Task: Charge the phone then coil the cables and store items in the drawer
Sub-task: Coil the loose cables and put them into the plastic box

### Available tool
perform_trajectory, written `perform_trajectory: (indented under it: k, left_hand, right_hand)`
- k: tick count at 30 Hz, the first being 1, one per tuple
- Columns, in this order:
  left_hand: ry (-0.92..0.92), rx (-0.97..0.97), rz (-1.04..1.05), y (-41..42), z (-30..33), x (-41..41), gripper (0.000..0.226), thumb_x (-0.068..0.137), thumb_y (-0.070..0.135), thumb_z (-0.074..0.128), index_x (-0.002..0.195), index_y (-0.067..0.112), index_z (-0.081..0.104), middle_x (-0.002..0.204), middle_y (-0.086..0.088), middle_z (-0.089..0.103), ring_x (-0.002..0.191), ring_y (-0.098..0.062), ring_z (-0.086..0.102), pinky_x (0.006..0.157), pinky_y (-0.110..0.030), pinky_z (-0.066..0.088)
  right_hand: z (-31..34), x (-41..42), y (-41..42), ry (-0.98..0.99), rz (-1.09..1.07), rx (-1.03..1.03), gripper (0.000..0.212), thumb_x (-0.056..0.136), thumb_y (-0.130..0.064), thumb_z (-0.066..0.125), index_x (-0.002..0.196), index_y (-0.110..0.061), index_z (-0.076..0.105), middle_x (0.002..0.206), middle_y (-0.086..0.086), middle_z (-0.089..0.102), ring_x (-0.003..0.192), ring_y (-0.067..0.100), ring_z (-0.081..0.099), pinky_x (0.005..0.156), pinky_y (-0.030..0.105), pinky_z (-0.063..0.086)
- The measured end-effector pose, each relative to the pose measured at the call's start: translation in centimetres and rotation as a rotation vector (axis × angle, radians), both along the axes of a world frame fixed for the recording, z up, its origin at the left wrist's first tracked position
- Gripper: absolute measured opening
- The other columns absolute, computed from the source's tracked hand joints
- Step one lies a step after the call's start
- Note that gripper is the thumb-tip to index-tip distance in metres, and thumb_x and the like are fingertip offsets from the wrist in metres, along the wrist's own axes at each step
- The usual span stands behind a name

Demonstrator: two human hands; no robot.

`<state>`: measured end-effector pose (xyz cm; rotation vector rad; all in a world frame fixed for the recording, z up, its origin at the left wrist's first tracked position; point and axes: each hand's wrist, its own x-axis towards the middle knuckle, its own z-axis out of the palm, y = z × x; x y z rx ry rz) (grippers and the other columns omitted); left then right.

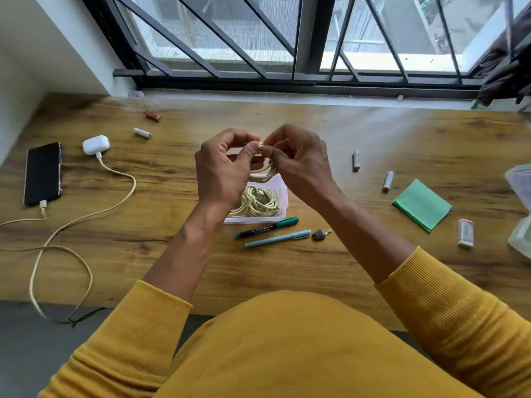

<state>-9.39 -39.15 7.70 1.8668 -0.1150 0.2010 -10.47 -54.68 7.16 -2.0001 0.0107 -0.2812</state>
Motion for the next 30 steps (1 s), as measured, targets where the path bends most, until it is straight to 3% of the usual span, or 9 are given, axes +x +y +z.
perform_trajectory:
  k: [5, 8, 10, 13, 15, 20, 23, 26, 30]
  left_hand:
    - [-0.059, -0.089, 0.119, -0.3, -1.0, -0.4, 0.008, 0.098, 0.007, 0.074, 0.104, 0.003, 0.077, 0.096, -0.006, 0.078, 0.078, -0.013, 0.079, 0.070, -0.030, 0.066]
    - [0.032, -0.195, 0.091, 0.7, -1.6, -0.4, 0.010, 0.096, 0.006, 0.075, 0.104, 0.001, 0.078, 0.095, -0.010, 0.080, 0.081, -0.020, 0.080, 0.074, -0.036, 0.067]
    - [0.110, -0.179, 0.022, 2.2, -1.9, 0.0, 0.011, 0.096, 0.007, 0.075, 0.106, 0.003, 0.079, 0.096, -0.010, 0.081, 0.084, -0.023, 0.081, 0.078, -0.044, 0.067]
    - [0.270, -0.085, -0.157, 4.8, -2.1, 0.3, 0.020, 0.096, 0.007, 0.073, 0.114, 0.013, 0.079, 0.101, -0.007, 0.081, 0.091, -0.025, 0.081, 0.084, -0.050, 0.066]
    - [0.332, 0.068, -0.250, 5.9, -2.3, 0.4, 0.033, 0.092, 0.009, 0.079, 0.123, 0.021, 0.077, 0.108, 0.000, 0.081, 0.096, -0.020, 0.079, 0.087, -0.047, 0.066]
    - [0.252, 0.410, -0.339, 6.6, -3.1, -0.3, 0.073, 0.076, 0.026, 0.095, 0.142, 0.028, 0.065, 0.131, 0.007, 0.068, 0.104, -0.010, 0.071, 0.090, -0.033, 0.063]
    - [0.183, 0.510, -0.336, 6.4, -3.4, -0.9, 0.083, 0.071, 0.029, 0.098, 0.146, 0.026, 0.062, 0.133, 0.003, 0.063, 0.107, -0.013, 0.066, 0.095, -0.032, 0.058]
    - [0.138, 0.583, -0.305, 6.3, -4.0, -1.2, 0.081, 0.071, 0.032, 0.097, 0.145, 0.023, 0.064, 0.135, 0.000, 0.065, 0.117, -0.018, 0.063, 0.102, -0.040, 0.055]
    - [0.116, 0.696, -0.283, 6.8, -5.1, -1.3, 0.076, 0.072, 0.046, 0.094, 0.139, 0.021, 0.069, 0.135, 0.001, 0.069, 0.127, -0.021, 0.060, 0.110, -0.044, 0.048]
  right_hand:
    - [-0.2, 0.2, 1.3, 0.005, -0.039, 0.018, 0.009, 0.093, -0.014, 0.077, 0.093, -0.020, 0.070, 0.080, -0.004, 0.078, 0.075, 0.011, 0.075, 0.066, 0.043, 0.062]
    - [-0.3, 0.5, 1.6, 0.067, -0.036, 0.039, 0.009, 0.090, -0.016, 0.081, 0.092, -0.020, 0.074, 0.081, -0.002, 0.078, 0.075, 0.013, 0.076, 0.068, 0.044, 0.065]
    - [-0.5, 0.5, 1.7, 0.118, -0.010, 0.036, 0.007, 0.089, -0.015, 0.083, 0.093, -0.017, 0.076, 0.080, 0.000, 0.077, 0.073, 0.013, 0.076, 0.066, 0.037, 0.065]
    - [-1.3, 0.3, 1.9, 0.177, 0.029, 0.009, 0.006, 0.089, -0.016, 0.084, 0.091, -0.016, 0.078, 0.082, 0.001, 0.075, 0.069, 0.011, 0.073, 0.060, 0.027, 0.061]
    - [-2.1, 0.3, 2.2, 0.205, 0.027, -0.032, 0.007, 0.087, -0.016, 0.085, 0.088, -0.019, 0.079, 0.085, -0.003, 0.074, 0.068, 0.007, 0.071, 0.057, 0.021, 0.057]
    - [-3.3, 0.0, 2.8, 0.255, 0.006, -0.112, 0.006, 0.087, -0.018, 0.085, 0.087, -0.020, 0.079, 0.085, -0.007, 0.075, 0.073, 0.007, 0.071, 0.055, 0.014, 0.050]
    - [-3.8, -0.2, 3.1, 0.231, -0.010, -0.156, 0.006, 0.087, -0.019, 0.084, 0.090, -0.020, 0.079, 0.087, -0.006, 0.075, 0.075, 0.008, 0.070, 0.061, 0.020, 0.055]
    - [-4.6, -0.5, 3.6, 0.207, -0.034, -0.248, 0.006, 0.089, -0.023, 0.082, 0.093, -0.025, 0.078, 0.089, -0.010, 0.075, 0.076, 0.003, 0.068, 0.065, 0.025, 0.055]
    - [-5.3, -1.0, 4.0, 0.177, 0.017, -0.369, 0.013, 0.094, -0.020, 0.074, 0.104, -0.020, 0.083, 0.097, 0.000, 0.080, 0.085, 0.016, 0.071, 0.078, 0.034, 0.056]
